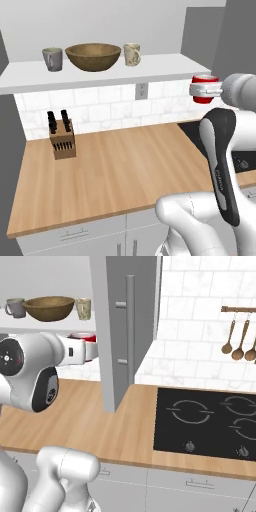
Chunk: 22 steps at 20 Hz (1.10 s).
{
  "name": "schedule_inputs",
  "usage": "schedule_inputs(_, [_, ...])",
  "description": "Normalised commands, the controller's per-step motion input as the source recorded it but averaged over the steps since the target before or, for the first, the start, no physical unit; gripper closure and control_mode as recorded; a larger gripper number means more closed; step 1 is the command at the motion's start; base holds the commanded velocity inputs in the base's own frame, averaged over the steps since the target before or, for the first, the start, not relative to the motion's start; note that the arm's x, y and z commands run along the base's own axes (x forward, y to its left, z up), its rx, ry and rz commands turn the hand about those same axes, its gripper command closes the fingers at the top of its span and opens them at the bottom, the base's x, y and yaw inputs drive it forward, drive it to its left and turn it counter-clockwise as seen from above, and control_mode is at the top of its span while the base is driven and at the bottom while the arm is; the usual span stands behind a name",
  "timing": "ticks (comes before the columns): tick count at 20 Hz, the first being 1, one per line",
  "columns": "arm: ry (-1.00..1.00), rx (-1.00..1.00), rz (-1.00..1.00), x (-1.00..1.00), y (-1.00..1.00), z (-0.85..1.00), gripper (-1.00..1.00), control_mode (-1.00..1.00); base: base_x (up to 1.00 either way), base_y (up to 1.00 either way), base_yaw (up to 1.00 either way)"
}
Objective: Gather all objects into one cabinet and sort the glasses and bowls to opposite sides.
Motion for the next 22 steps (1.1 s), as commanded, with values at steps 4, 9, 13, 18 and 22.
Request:
schedule_inputs(4, [0.00, 0.00, -0.21, 0.13, 0.00, 0.31, 1.00, -1.00, 0.00, 0.00, 0.00])
schedule_inputs(9, [0.00, 0.00, -0.22, 0.42, 0.00, 0.19, 1.00, -1.00, 0.00, 0.00, 0.00])
schedule_inputs(13, [0.01, 0.01, -0.11, 0.74, 0.00, 0.09, 1.00, -1.00, 0.00, 0.00, 0.00])
schedule_inputs(18, [0.10, 0.01, -0.01, 0.70, -0.03, 0.05, 1.00, -1.00, 0.00, 0.00, 0.00])
schedule_inputs(22, [0.14, 0.00, 0.00, 0.67, -0.21, 0.09, 1.00, -1.00, 0.00, 0.00, 0.00])
